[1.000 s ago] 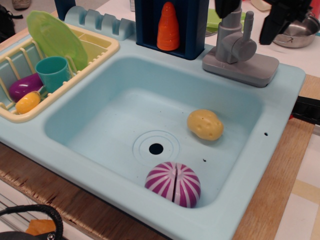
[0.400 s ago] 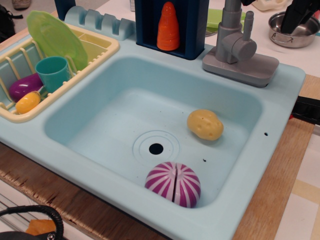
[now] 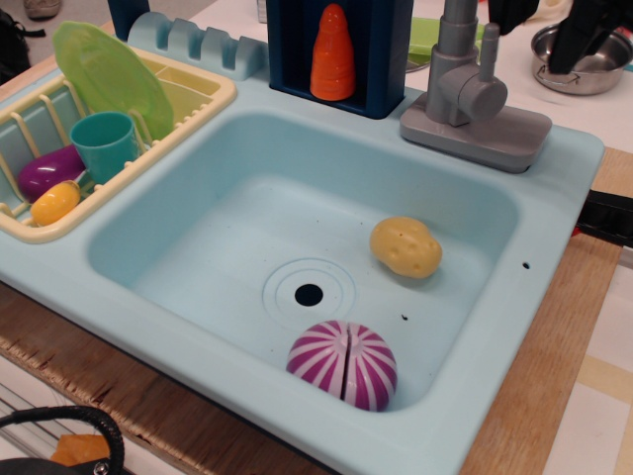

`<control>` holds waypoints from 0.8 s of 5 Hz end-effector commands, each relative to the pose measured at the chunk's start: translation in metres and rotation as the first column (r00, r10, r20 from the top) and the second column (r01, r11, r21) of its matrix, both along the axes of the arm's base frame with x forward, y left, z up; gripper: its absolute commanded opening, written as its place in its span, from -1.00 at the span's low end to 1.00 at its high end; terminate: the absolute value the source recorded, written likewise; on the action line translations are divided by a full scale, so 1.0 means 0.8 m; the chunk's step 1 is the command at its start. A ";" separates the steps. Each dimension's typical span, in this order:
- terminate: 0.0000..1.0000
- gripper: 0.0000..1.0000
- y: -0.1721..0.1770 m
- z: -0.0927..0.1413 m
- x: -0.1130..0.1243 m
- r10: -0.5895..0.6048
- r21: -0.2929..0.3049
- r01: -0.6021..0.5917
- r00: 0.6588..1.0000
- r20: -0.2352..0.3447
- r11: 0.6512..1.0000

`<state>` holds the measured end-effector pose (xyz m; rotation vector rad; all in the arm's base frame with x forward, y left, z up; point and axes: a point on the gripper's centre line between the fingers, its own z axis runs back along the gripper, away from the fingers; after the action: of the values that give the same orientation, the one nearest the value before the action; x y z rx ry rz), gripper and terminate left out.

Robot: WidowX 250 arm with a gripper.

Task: Turn lever vertical to-front

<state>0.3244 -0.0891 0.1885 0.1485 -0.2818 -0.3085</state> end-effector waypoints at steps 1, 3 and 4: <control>-1.00 -1.00 0.036 -0.001 0.012 0.066 0.055 -0.066 0.998 -0.007 0.996; -1.00 -1.00 0.067 0.001 0.027 0.069 0.114 -0.068 0.998 -0.003 0.991; -1.00 -1.00 0.085 0.007 0.036 0.082 0.129 -0.084 0.996 0.017 0.988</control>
<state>0.3311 -0.0671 0.1763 0.2244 -0.2107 -0.2807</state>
